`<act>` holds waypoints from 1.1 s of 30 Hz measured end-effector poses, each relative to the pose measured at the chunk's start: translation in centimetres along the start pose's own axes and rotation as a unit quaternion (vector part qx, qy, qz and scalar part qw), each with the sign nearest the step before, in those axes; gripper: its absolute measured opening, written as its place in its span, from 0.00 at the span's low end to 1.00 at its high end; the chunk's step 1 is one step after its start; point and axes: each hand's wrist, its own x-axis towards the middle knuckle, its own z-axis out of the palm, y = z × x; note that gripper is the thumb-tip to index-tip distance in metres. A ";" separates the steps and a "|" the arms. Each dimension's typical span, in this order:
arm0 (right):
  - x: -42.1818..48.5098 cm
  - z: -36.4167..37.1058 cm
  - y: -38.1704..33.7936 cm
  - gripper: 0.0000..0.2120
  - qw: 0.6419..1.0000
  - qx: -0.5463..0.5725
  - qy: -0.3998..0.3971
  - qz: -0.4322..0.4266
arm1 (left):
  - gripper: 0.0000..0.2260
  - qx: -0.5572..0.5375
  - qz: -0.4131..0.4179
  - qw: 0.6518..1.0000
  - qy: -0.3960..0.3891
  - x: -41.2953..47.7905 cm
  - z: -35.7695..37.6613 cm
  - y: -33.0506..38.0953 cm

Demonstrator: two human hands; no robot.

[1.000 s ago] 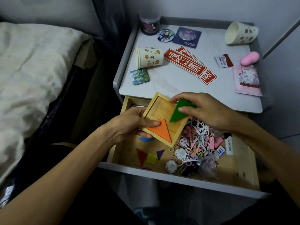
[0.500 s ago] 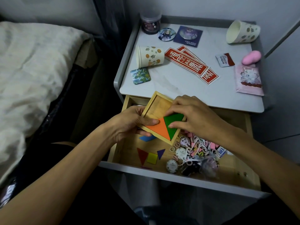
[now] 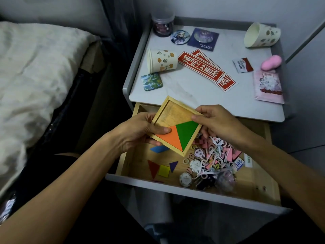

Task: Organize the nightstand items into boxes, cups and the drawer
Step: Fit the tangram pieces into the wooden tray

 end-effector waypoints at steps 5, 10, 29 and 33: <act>0.0 0.0 0.0 0.06 0.995 0.092 -0.033 0.019 | 0.20 -0.010 0.007 1.000 0.012 -0.3 0.1 0.2; -0.5 0.7 -0.9 0.06 0.984 0.179 0.005 0.015 | 0.21 -0.100 0.063 0.988 0.096 -0.9 0.2 -0.1; 3.1 6.4 -6.0 0.10 0.962 0.267 0.054 -0.035 | 0.19 -0.172 0.204 0.930 0.251 -2.8 -1.0 0.0; 1.7 7.1 -2.2 0.12 0.965 0.254 0.062 -0.032 | 0.19 -0.217 0.213 0.903 0.303 -2.8 -2.5 0.4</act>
